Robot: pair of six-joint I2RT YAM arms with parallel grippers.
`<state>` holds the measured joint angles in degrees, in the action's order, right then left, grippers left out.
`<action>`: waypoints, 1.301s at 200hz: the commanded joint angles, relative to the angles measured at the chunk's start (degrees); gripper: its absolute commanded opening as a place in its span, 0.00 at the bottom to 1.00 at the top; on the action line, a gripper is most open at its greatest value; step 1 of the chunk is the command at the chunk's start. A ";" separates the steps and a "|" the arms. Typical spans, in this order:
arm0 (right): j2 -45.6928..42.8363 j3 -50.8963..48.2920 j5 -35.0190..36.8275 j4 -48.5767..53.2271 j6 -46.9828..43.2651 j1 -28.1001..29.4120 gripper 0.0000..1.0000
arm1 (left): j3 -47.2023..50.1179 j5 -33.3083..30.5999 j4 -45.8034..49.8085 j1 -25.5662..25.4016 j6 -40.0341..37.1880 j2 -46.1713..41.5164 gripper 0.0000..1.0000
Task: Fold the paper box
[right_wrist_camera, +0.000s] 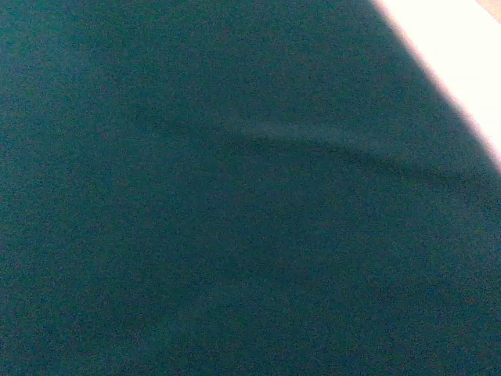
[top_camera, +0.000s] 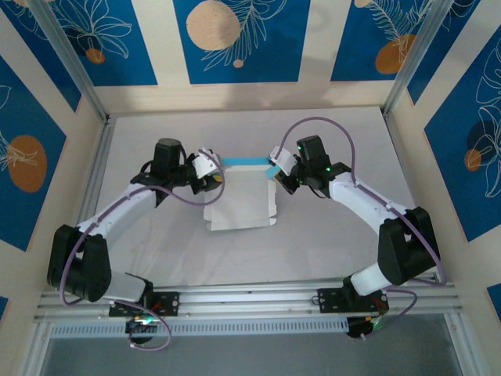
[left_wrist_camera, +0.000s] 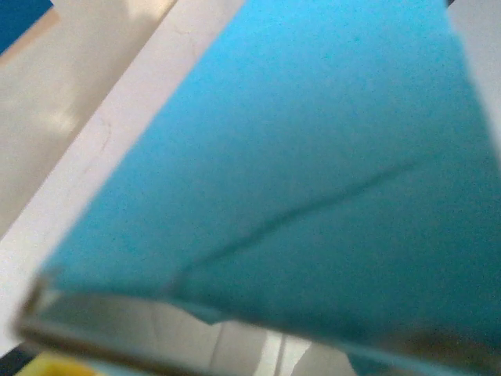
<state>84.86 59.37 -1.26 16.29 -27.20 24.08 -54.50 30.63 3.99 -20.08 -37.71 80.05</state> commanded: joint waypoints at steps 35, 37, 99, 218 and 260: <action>-0.71 0.76 1.73 1.42 3.36 1.19 0.00 | 0.64 -5.44 -8.21 -1.10 2.85 -0.32 0.19; -0.56 0.90 1.82 1.52 3.69 1.18 0.00 | 0.80 -5.66 -8.52 -1.15 3.00 -0.33 0.18; 1.74 4.96 12.50 4.41 20.41 3.41 0.00 | 3.61 -19.75 -19.72 -4.87 9.18 2.13 0.00; 2.94 9.93 24.08 8.74 40.88 13.86 0.00 | 3.97 -48.44 -33.88 -13.88 9.26 10.70 0.04; 3.07 10.91 22.41 7.51 43.49 15.78 0.00 | 3.54 -52.45 -37.86 -15.23 9.21 12.80 0.00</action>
<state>87.99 66.65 23.86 27.31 13.93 37.30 -50.89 -17.19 -31.48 -33.54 -27.07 90.67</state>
